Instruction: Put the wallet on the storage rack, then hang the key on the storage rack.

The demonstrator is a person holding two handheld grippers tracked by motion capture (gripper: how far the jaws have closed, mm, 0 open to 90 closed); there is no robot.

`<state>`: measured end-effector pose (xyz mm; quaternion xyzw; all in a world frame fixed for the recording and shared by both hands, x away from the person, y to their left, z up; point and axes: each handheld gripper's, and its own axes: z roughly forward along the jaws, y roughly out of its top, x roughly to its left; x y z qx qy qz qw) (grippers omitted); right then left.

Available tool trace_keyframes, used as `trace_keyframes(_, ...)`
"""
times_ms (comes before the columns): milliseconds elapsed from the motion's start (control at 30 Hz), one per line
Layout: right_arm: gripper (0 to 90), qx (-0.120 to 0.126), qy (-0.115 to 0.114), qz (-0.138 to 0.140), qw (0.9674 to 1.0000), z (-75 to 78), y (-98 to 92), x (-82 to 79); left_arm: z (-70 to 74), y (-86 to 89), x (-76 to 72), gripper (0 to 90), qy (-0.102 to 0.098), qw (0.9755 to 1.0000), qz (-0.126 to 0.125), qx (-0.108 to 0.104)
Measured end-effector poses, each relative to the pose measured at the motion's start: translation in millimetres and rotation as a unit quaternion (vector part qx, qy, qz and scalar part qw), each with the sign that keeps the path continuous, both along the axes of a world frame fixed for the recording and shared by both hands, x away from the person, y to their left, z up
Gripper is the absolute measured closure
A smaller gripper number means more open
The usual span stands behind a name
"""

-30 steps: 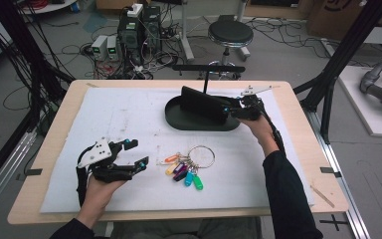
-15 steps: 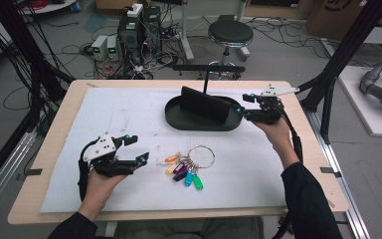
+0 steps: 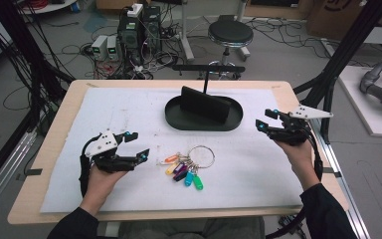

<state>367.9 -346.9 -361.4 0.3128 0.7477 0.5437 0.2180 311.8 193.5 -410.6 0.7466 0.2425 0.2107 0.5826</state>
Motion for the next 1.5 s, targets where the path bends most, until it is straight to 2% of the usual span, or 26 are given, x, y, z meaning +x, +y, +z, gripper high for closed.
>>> trace_keyframes(167, 36.7, 0.015, -0.001, -0.011, 0.9998, -8.8, -10.3, -12.7, -0.9, 3.8, 2.4, 27.1, 0.0, 1.0, 0.008, 0.002)
trace_keyframes(233, 35.4, 0.016, -0.004, -0.02, 0.9997, -15.7, -15.4, -19.9, -1.0, 6.6, 3.9, 27.1, -0.007, 0.9998, 0.015, 0.015)
trace_keyframes(533, 31.9, 0.016, -0.002, -0.041, 0.999, -28.2, -25.4, -31.9, -1.6, 11.9, 10.3, 25.4, -0.005, 0.9995, 0.031, 0.003)
trace_keyframes(633, 31.6, 0.012, -0.003, -0.043, 0.999, -30.3, -27.8, -34.4, -1.8, 10.7, 12.2, 24.8, -0.004, 0.9994, 0.034, -0.001)
trace_keyframes(1100, 31.0, 0.0, 0.002, -0.052, 0.9986, -37.0, -32.0, -40.2, -3.7, 3.0, 14.1, 24.6, -0.004, 0.9995, 0.032, 0.009)
trace_keyframes(1367, 31.1, 0.001, 0.001, -0.052, 0.9987, -37.3, -28.9, -39.1, -5.8, 6.3, 13.7, 24.2, 0.005, 0.9992, 0.039, 0.005)
trace_keyframes(1500, 31.7, 0.001, 0.003, -0.049, 0.9988, -37.5, -22.3, -37.9, -6.5, 8.3, 12.4, 24.2, 0.007, 0.999, 0.044, -0.006)
